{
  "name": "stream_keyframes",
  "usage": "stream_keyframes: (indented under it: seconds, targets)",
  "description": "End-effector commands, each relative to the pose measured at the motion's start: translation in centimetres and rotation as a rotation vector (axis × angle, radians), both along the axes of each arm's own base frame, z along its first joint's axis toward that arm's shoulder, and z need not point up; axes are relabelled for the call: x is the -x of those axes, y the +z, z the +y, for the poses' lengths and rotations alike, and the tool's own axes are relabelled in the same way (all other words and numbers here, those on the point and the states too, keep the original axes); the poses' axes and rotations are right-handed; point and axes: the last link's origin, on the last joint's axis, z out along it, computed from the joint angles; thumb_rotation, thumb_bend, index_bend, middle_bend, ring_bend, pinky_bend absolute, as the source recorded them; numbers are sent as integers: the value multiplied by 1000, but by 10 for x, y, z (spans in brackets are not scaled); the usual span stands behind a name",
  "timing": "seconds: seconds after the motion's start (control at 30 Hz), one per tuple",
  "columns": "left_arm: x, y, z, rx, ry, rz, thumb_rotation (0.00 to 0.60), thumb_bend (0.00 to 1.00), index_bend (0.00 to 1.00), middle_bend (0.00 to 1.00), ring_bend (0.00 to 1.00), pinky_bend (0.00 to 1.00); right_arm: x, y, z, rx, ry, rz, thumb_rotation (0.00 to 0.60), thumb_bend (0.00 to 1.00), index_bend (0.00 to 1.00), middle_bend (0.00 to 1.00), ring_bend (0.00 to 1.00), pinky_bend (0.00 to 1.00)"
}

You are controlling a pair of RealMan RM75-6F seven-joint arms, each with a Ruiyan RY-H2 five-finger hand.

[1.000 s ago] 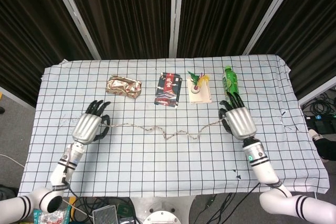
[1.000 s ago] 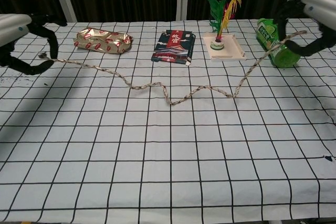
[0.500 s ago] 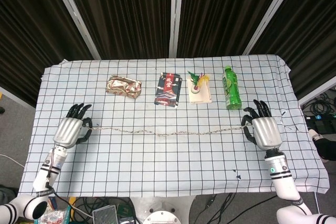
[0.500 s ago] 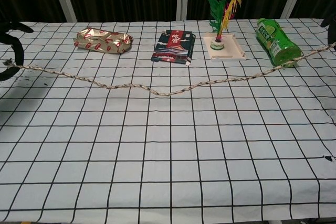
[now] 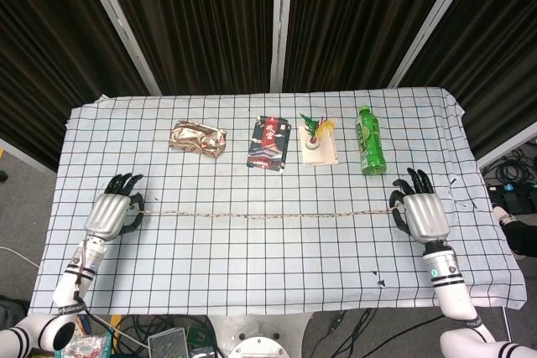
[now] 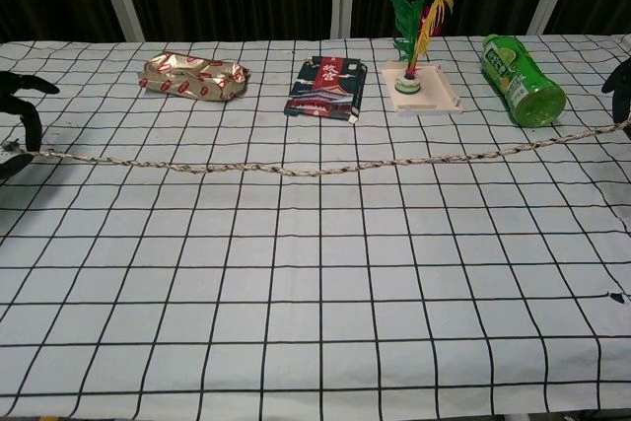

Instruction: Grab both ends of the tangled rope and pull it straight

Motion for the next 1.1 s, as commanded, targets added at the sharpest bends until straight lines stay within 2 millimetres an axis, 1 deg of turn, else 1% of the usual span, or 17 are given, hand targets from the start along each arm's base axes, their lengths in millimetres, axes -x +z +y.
stream_keyframes:
  seconds: [0.03, 0.4, 0.6, 0.7, 0.83, 1.0, 1.1]
  targets:
    - [5, -3, 0, 8, 18, 2, 600, 430, 577, 78, 0, 0, 6, -8, 0, -13, -16, 4, 600, 468, 680, 263, 0, 0]
    - [15, -13, 3, 22, 44, 0, 600, 430, 577, 78, 0, 0, 16, -32, 2, -45, -28, 13, 600, 468, 674, 260, 0, 0]
    - [19, -17, 3, 32, 52, 7, 600, 430, 574, 78, 0, 0, 22, -45, 6, -68, -45, 1, 600, 466, 643, 249, 0, 0]
    - [20, -18, 2, 40, 53, 5, 600, 430, 537, 78, 0, 0, 24, -48, 8, -77, -48, -3, 600, 462, 559, 229, 0, 0]
    - [21, -20, 0, 59, 56, 12, 600, 417, 438, 76, 0, 0, 24, -49, 10, -79, -49, -12, 600, 392, 385, 201, 0, 0]
    - [18, -19, -1, 59, 48, 9, 600, 393, 327, 68, 0, 0, 24, -46, 13, -75, -45, -20, 600, 300, 262, 178, 0, 0]
    - [15, -14, -2, 49, 39, 1, 600, 382, 280, 67, 0, 0, 21, -39, 15, -56, -31, -32, 600, 276, 218, 168, 0, 0]
